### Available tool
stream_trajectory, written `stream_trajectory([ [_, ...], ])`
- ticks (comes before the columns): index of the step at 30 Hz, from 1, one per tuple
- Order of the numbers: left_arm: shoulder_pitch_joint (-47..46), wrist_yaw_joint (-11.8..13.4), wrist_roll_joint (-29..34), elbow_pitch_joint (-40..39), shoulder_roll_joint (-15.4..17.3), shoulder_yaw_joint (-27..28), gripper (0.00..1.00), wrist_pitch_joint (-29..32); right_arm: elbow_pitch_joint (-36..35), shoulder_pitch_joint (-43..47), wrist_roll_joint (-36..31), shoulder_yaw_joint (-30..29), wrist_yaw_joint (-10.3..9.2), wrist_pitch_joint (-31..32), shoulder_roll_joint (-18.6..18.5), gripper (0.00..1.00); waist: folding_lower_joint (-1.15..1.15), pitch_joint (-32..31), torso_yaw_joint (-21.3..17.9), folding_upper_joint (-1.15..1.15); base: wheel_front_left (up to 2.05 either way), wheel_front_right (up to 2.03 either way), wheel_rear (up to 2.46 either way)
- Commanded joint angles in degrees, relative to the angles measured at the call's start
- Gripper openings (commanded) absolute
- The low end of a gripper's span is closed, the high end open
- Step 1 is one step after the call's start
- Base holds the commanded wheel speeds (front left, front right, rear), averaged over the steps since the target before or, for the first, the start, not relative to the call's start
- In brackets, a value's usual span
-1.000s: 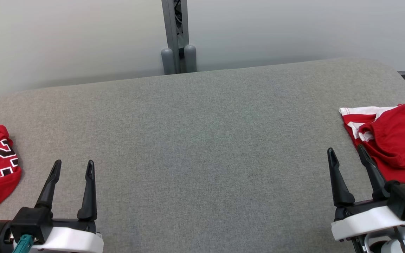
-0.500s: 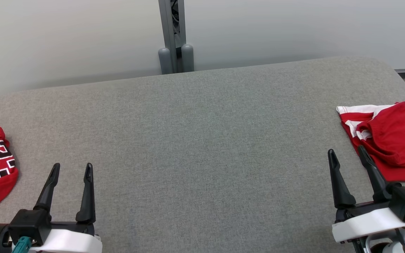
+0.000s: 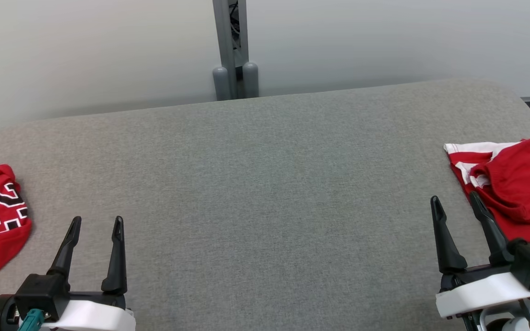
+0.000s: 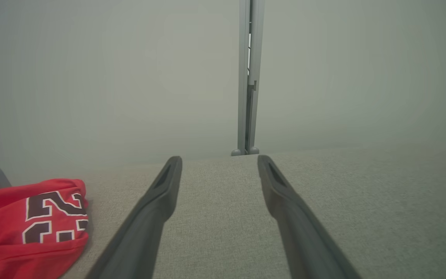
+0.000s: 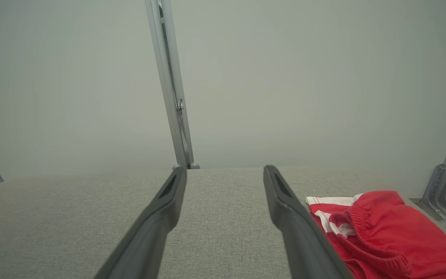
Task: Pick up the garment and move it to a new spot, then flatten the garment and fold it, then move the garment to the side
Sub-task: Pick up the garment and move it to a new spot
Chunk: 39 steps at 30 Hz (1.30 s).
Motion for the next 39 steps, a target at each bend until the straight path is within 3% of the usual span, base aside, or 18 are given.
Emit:
stream_trajectory([
  [1, -0.98, 0.00, -0.27, 0.16, -0.02, -0.04, 1.00, -0.34, 0.27, 0.88, -0.12, -0.14, 0.02, -0.04, -0.35, 1.00, 0.00, -0.34, 0.60, 0.00, 0.00, 0.00, 0.00],
  [5, -1.56, -0.30, -0.42, 0.63, -0.20, -0.26, 1.00, -0.54, 0.06, 0.97, -0.34, -0.32, 0.02, 0.30, -0.34, 1.00, 0.00, -0.81, 3.28, 0.00, 0.00, 0.00, 0.00],
  [19, -2.69, -0.38, -1.65, 1.00, -0.62, 0.99, 1.00, -2.15, -0.41, -0.14, -0.52, 2.37, 0.02, 1.42, -0.34, 1.00, 0.00, -1.24, 21.07, 0.00, 0.00, 0.00, 0.00],
  [28, -2.60, -0.19, -1.97, 1.08, -1.21, 1.97, 1.00, -2.73, 0.54, -0.40, 0.23, 4.00, 0.02, 1.00, -0.37, 1.00, 0.00, -1.30, 26.28, 0.00, 0.00, 0.00, 0.00],
  [39, -3.33, -1.65, -2.58, 1.45, -1.66, 3.19, 1.00, -3.13, 1.70, -1.33, 0.56, 4.91, 0.02, 0.45, -0.37, 1.00, 0.00, -0.63, 27.96, 0.00, 0.00, 0.00, 0.00],
])
